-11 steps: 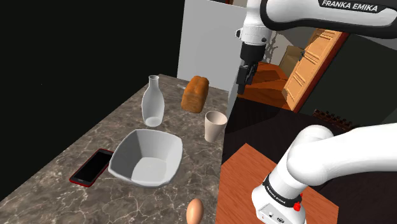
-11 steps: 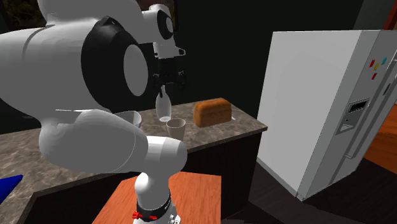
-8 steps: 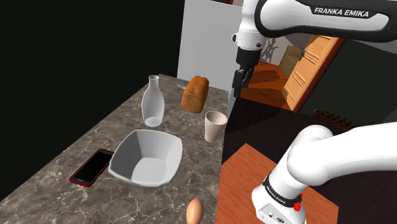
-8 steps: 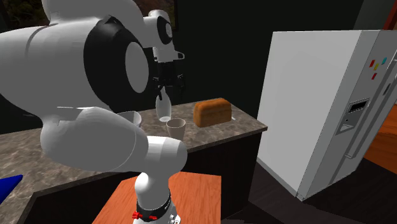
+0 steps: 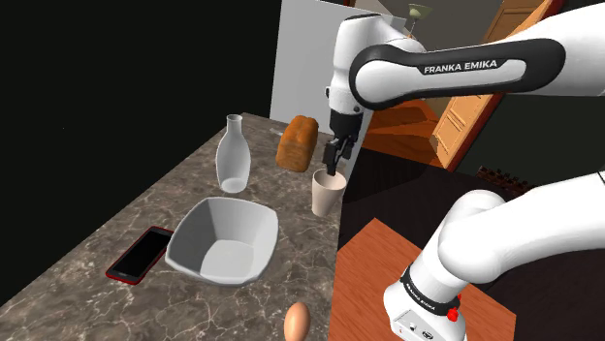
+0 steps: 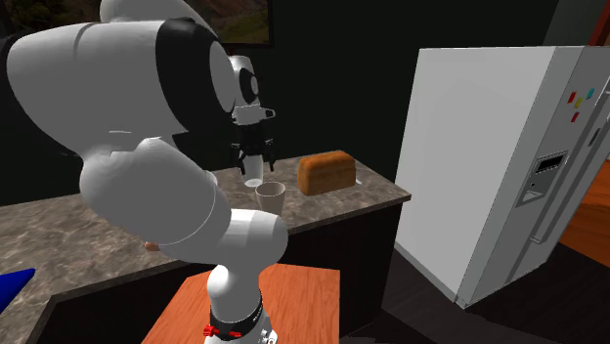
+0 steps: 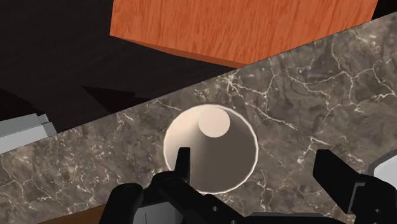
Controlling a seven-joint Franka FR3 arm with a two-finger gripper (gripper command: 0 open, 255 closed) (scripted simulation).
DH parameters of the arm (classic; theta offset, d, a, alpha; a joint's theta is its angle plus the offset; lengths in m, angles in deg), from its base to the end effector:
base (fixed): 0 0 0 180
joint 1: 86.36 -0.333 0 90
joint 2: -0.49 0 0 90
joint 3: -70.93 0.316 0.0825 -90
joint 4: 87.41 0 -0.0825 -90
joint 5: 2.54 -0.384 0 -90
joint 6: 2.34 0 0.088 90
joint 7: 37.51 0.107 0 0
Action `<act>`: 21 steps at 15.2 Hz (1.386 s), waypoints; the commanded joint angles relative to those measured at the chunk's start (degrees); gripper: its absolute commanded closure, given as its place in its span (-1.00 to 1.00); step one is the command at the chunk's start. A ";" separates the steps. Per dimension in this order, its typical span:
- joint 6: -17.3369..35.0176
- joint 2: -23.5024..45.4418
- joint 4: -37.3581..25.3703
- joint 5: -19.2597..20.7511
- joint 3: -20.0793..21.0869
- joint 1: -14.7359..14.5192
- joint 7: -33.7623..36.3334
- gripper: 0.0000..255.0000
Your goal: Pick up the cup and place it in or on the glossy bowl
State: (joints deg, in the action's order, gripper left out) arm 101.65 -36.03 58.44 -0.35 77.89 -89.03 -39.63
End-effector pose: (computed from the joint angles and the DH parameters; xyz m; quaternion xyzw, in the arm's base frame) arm 0.3415 0.0565 0.4708 0.9929 0.0941 -0.0455 0.0568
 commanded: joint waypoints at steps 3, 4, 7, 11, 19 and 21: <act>8.87 5.19 3.10 -0.35 2.24 -0.37 3.21 -1.00; 11.02 6.81 3.53 -0.31 2.81 -0.40 4.05 -1.00; 13.63 7.63 5.32 -0.14 2.83 -0.26 4.16 -1.00; 17.22 8.99 7.56 0.16 2.87 -0.03 4.35 -1.00; 17.74 9.20 7.86 0.21 2.88 0.01 4.38 -1.00; 17.74 9.20 7.86 0.21 2.88 0.01 4.38 1.00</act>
State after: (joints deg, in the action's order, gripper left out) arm 119.39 -26.82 66.30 -0.14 80.77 -89.02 -35.24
